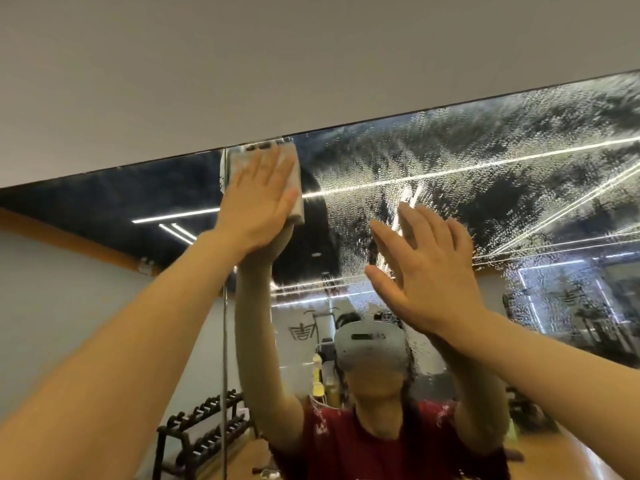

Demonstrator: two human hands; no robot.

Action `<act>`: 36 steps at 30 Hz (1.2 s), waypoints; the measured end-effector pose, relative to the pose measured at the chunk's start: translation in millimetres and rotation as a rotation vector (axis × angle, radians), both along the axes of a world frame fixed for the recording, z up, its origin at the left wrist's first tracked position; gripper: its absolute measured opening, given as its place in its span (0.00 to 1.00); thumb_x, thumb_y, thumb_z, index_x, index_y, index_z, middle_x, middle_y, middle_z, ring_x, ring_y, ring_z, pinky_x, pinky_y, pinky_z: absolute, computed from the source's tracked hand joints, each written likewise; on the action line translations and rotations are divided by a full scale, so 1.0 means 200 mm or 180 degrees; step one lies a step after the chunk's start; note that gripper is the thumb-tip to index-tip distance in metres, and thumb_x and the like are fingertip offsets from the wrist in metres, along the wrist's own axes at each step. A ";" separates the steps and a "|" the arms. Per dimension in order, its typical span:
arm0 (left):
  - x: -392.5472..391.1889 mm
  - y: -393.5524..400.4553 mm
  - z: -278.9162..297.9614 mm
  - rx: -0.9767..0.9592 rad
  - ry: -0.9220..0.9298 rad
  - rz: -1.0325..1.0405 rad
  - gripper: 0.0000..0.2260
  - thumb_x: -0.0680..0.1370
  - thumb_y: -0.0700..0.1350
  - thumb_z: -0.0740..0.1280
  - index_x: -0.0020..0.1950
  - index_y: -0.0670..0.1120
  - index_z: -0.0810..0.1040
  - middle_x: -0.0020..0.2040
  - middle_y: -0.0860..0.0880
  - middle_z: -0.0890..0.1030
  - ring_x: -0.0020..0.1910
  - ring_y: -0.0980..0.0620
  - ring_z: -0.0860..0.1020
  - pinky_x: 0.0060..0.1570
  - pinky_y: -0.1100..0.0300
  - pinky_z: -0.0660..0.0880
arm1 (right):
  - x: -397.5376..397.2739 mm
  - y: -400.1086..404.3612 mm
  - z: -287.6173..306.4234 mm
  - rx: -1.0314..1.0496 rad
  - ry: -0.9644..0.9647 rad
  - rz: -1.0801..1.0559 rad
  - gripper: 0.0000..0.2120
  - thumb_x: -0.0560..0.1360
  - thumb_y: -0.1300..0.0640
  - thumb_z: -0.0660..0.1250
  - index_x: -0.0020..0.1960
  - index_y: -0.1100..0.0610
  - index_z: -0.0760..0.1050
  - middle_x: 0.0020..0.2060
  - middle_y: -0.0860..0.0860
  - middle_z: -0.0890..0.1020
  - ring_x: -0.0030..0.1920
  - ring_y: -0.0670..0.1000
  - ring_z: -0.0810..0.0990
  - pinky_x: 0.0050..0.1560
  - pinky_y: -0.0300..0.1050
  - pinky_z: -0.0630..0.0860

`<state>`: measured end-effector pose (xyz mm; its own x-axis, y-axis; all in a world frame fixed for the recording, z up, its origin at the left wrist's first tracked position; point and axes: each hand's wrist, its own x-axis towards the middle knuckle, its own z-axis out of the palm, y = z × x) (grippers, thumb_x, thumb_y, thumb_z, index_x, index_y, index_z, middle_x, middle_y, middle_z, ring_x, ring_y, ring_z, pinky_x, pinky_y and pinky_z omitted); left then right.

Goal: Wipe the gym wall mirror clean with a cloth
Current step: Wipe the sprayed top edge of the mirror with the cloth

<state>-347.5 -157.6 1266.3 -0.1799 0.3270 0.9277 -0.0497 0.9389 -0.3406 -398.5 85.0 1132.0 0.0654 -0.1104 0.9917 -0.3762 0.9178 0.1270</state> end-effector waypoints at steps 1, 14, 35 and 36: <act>0.01 -0.01 -0.09 -0.0226 -0.0036 -0.0031 0.29 0.82 0.59 0.40 0.81 0.49 0.44 0.81 0.48 0.43 0.79 0.49 0.41 0.77 0.50 0.39 | 0.00 0.00 0.00 0.0012 0.0006 0.0009 0.30 0.77 0.34 0.51 0.75 0.46 0.66 0.73 0.57 0.67 0.74 0.60 0.61 0.71 0.65 0.58; 0.01 -0.03 0.17 0.0757 0.0116 -0.0063 0.24 0.84 0.58 0.46 0.80 0.57 0.49 0.81 0.45 0.45 0.80 0.42 0.45 0.76 0.43 0.47 | 0.00 0.01 0.00 -0.0002 -0.0058 -0.0049 0.31 0.77 0.34 0.50 0.76 0.45 0.64 0.75 0.56 0.65 0.75 0.59 0.60 0.71 0.65 0.57; -0.03 0.12 0.18 0.0586 0.0031 -0.0197 0.24 0.84 0.57 0.46 0.81 0.54 0.51 0.81 0.46 0.47 0.80 0.43 0.45 0.77 0.42 0.48 | 0.01 0.01 -0.01 0.0015 -0.0085 -0.0025 0.31 0.78 0.34 0.49 0.76 0.47 0.65 0.75 0.58 0.66 0.75 0.60 0.61 0.71 0.67 0.58; -0.03 0.13 0.17 0.0541 0.0010 -0.0235 0.24 0.84 0.57 0.46 0.80 0.54 0.52 0.81 0.47 0.47 0.80 0.44 0.45 0.77 0.42 0.49 | 0.02 0.01 -0.01 0.0019 -0.0081 -0.0028 0.31 0.78 0.34 0.49 0.75 0.47 0.65 0.74 0.58 0.66 0.75 0.60 0.61 0.71 0.66 0.59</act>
<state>-354.2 -130.8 1300.1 -0.1582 0.1776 0.9713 0.0208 0.9841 -0.1765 -395.3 87.1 1130.0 0.0393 -0.1168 0.9924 -0.3714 0.9203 0.1230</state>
